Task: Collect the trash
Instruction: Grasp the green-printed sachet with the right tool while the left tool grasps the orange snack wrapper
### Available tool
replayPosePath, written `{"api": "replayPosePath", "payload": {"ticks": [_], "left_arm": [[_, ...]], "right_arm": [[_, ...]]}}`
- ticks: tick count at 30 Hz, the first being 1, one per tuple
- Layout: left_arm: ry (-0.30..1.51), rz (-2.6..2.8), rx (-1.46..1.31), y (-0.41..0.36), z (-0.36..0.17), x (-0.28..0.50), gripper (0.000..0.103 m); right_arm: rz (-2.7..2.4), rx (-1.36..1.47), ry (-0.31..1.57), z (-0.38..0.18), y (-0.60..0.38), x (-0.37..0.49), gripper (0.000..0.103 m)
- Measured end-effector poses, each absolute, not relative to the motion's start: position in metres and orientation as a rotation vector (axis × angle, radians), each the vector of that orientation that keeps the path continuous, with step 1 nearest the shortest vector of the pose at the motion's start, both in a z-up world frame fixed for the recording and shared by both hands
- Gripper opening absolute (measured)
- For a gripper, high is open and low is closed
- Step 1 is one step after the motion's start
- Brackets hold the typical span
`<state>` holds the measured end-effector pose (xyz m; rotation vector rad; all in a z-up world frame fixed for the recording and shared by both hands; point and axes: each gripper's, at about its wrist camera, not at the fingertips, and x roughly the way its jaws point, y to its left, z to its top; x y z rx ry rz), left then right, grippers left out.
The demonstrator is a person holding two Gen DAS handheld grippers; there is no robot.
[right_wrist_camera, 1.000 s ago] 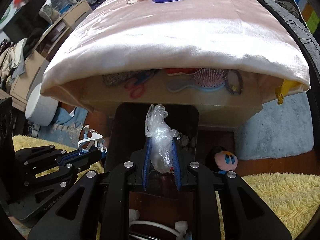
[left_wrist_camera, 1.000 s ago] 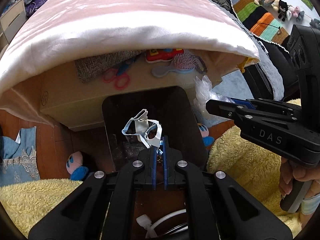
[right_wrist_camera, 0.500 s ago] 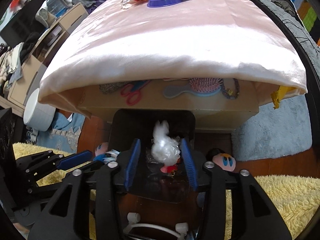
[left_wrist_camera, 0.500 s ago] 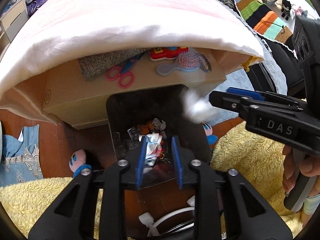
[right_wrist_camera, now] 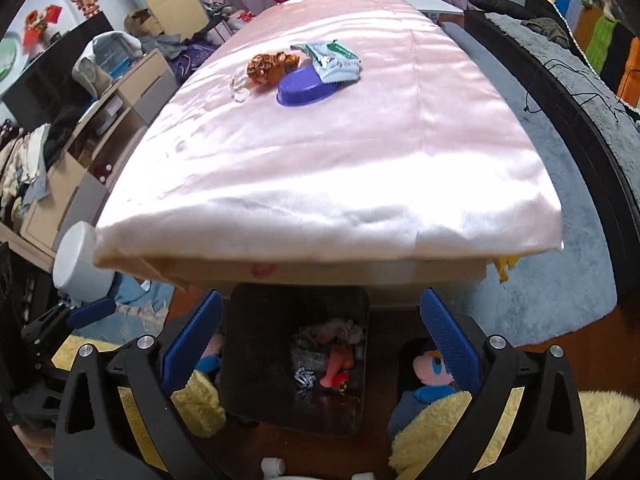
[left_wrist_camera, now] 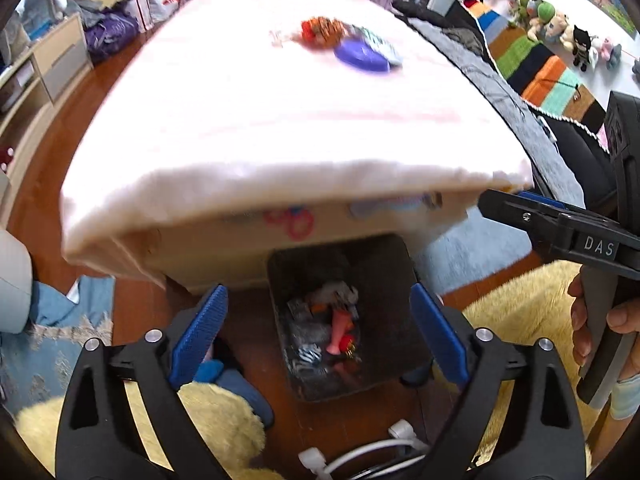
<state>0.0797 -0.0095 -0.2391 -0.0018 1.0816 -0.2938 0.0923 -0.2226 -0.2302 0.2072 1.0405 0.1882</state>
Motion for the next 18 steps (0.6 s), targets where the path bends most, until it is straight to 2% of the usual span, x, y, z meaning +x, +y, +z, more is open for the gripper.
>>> {"api": "replayPosePath", "payload": {"ticks": [4,18], "left_arm": [[1.044,-0.268,0.017,-0.006,-0.221,0.095,0.091],[0.986,-0.24,0.038,-0.008,-0.193,0.171,0.092]], "right_arm": [[0.18,0.194,1.016,-0.216,-0.227,0.11,0.099],[0.134,0.122,0.97,-0.198,-0.23,0.184,0.099]]}}
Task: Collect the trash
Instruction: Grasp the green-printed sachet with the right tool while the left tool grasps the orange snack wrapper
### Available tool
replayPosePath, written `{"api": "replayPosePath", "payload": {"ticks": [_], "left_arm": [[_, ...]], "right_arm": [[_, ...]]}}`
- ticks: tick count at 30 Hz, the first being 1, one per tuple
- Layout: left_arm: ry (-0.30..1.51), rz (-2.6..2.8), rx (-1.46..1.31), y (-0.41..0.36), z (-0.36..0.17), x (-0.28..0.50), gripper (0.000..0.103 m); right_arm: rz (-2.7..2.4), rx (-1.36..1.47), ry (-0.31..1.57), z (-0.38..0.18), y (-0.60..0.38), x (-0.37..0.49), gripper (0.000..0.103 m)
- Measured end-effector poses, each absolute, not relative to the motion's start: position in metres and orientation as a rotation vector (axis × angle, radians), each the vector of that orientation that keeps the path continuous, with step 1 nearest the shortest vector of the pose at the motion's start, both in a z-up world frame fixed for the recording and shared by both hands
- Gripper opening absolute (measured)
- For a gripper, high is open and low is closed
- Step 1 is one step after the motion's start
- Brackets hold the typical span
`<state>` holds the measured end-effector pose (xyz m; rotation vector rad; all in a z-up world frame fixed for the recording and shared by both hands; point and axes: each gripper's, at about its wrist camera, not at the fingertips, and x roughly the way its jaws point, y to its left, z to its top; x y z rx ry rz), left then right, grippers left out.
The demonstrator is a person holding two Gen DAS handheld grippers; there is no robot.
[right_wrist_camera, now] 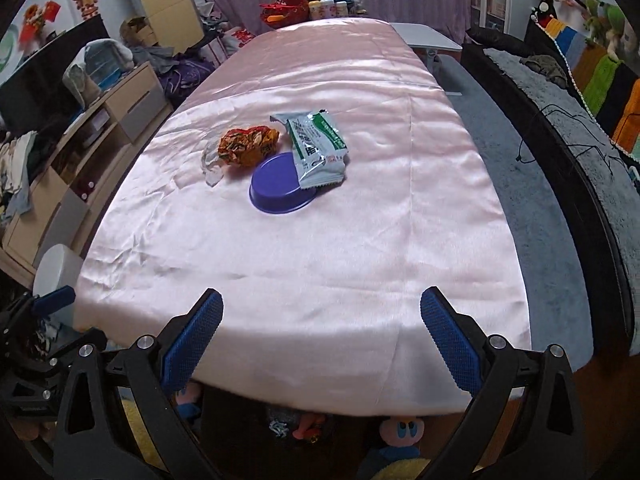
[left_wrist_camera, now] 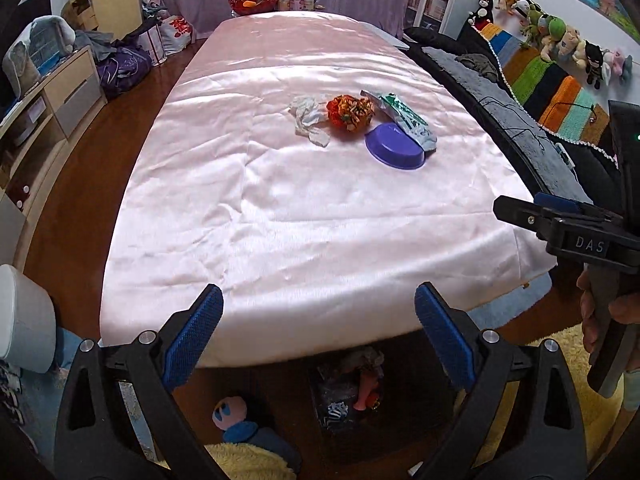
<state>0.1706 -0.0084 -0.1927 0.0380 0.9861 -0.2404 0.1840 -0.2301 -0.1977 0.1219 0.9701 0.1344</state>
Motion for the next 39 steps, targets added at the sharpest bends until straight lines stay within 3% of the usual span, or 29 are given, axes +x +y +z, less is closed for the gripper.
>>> {"api": "replayPosePath", "payload": {"ticks": [9,16,27,29,32,39], "left_arm": [[0.972,-0.242,0.007,-0.022,-0.19,0.237,0.09],[0.987,-0.238,0.016,-0.025,-0.195,0.285,0.07],[0.998,-0.317,0.026,-0.046,-0.202,0.322,0.068],[0.999,-0.328,0.031,-0.051,-0.204,0.327,0.068],[0.994,-0.348,0.03,-0.058,-0.205,0.334,0.068],[1.008,-0.38,0.039,-0.076,-0.214,0.359,0.056]], "right_arm": [[0.156,0.129,0.948,-0.198,-0.235,0.24,0.097],[0.191,0.152,0.995,-0.208,-0.233,0.293,0.074],[0.221,0.153,1.043,-0.234,-0.212,0.349,0.066],[0.225,0.169,1.037,-0.233,-0.215,0.351,0.054],[0.188,0.16,1.036,-0.232,-0.225,0.356,0.045],[0.154,0.135,1.028,-0.228,-0.239,0.363,0.039]]}}
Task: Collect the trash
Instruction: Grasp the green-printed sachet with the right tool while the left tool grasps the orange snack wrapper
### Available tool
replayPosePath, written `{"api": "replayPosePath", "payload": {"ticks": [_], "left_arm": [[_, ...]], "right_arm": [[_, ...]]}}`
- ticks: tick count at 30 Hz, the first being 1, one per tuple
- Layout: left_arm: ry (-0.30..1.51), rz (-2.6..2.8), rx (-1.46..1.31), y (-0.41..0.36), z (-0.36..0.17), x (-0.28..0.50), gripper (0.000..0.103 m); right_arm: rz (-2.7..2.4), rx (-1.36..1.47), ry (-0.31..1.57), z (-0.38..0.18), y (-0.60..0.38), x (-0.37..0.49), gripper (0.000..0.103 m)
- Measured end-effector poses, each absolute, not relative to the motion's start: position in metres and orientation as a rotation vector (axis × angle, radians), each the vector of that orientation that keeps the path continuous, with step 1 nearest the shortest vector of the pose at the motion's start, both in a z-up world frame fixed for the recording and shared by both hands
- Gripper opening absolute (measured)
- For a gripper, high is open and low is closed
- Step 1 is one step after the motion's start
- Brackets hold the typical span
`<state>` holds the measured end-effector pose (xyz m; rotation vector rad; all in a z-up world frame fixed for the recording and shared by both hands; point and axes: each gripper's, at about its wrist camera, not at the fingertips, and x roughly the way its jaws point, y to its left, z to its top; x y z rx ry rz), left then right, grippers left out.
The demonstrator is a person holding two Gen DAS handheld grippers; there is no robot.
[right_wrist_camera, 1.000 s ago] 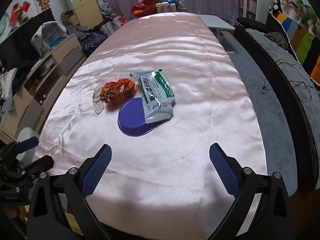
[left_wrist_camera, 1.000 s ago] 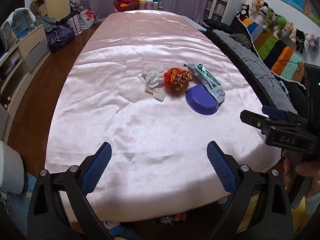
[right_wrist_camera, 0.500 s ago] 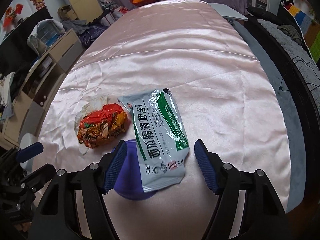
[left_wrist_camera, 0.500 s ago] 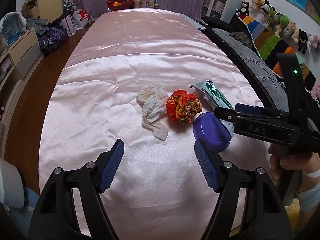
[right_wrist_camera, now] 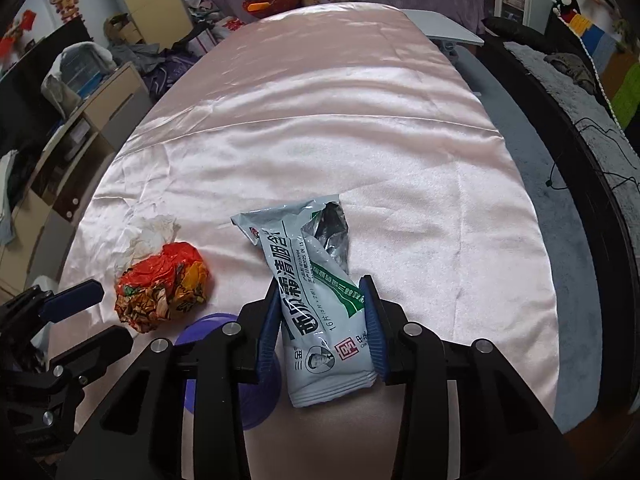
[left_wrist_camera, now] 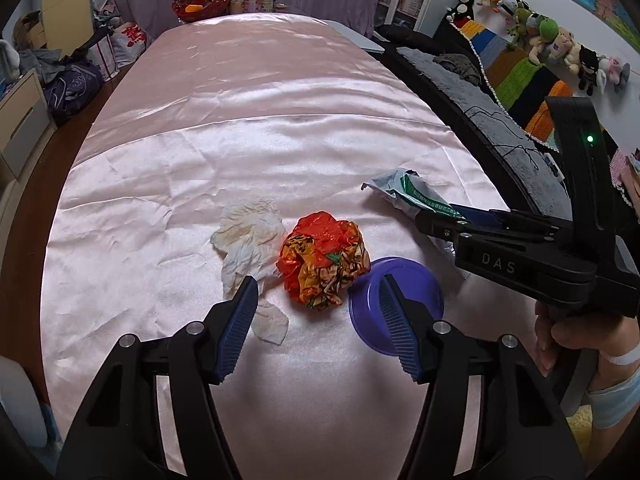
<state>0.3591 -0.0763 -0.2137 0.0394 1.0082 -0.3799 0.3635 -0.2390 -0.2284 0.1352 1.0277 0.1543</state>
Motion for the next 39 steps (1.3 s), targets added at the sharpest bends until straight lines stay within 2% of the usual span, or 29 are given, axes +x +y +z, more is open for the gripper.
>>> {"api": "replayPosePath", "payload": {"ticks": [4,8,12,15,17,21,31,39], "left_arm": [[1.032,-0.393,0.05,-0.086,-0.224,0.372,0.045],[1.043,-0.402,0.059,-0.093,-0.23,0.379,0.045],[1.065,-0.399,0.048,-0.096,-0.239,0.39,0.045],[1.066,-0.399,0.047,-0.098,-0.242,0.395,0.045],[1.065,-0.403,0.048,-0.098,-0.242,0.396,0.038],[1.05,-0.414,0.06,-0.101,-0.241,0.399,0.033],[0.963,-0.378,0.085,-0.092,-0.199,0.37,0.031],[0.892,-0.346,0.094,-0.074,-0.149,0.299,0.031]], "right_arm": [[0.157,0.154,1.035,-0.232,-0.243,0.367,0.04],[0.159,0.15,1.032,-0.234,-0.244,0.371,0.045],[0.161,0.139,1.023,-0.234,-0.242,0.373,0.045],[0.168,0.146,1.019,-0.234,-0.247,0.373,0.04],[0.172,0.141,1.017,-0.234,-0.249,0.371,0.031],[0.172,0.131,1.014,-0.232,-0.25,0.37,0.028],[0.171,0.131,0.959,-0.205,-0.25,0.346,0.027],[0.201,0.152,0.895,-0.161,-0.247,0.282,0.027]]}}
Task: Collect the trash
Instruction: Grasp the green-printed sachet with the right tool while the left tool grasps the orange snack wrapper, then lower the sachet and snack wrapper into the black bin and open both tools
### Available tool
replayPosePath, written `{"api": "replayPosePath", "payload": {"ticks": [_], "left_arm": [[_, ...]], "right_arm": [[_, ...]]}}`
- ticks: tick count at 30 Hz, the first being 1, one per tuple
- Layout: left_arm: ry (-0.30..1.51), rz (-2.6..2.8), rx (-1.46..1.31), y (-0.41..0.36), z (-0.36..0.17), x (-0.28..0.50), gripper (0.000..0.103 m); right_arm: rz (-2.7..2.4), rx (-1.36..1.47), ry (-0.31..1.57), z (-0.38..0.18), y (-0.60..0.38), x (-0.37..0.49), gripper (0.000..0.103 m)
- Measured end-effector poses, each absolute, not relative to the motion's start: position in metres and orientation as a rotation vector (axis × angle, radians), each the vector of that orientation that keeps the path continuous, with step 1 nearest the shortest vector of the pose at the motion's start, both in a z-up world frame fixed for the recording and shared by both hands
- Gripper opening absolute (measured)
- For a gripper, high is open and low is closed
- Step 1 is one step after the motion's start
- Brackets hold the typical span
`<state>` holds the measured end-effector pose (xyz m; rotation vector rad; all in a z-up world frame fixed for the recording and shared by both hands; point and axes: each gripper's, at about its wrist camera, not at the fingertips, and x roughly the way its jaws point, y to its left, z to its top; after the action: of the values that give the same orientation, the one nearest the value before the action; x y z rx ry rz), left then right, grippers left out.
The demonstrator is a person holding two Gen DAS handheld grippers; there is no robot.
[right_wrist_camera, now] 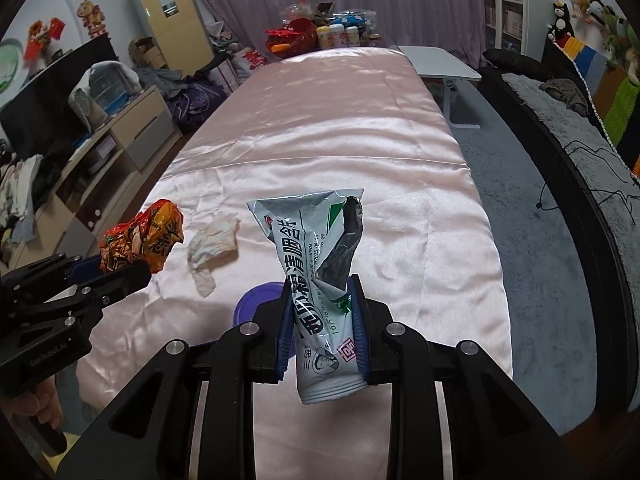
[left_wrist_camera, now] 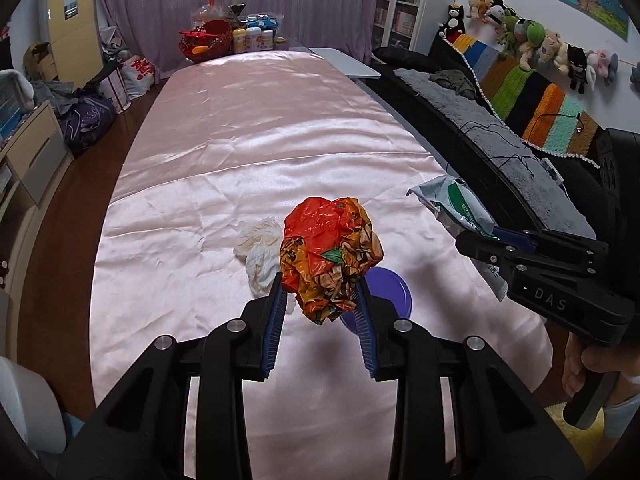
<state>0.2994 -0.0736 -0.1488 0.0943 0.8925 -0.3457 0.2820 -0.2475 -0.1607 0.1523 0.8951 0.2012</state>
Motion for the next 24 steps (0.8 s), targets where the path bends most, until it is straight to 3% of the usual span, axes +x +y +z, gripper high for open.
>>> {"api": "replayPosePath", "payload": {"ticks": [11,24], "left_arm": [[0.902,-0.356,0.052,-0.053,-0.147,0.169,0.031],[1.005,-0.331,0.034,-0.034,-0.208,0.075,0.032]], "right_arm": [[0.233,0.149,0.909,-0.154,-0.234,0.17,0.027],[0.225,0.15,0.988,-0.203,-0.216,0.081,0.027]]}}
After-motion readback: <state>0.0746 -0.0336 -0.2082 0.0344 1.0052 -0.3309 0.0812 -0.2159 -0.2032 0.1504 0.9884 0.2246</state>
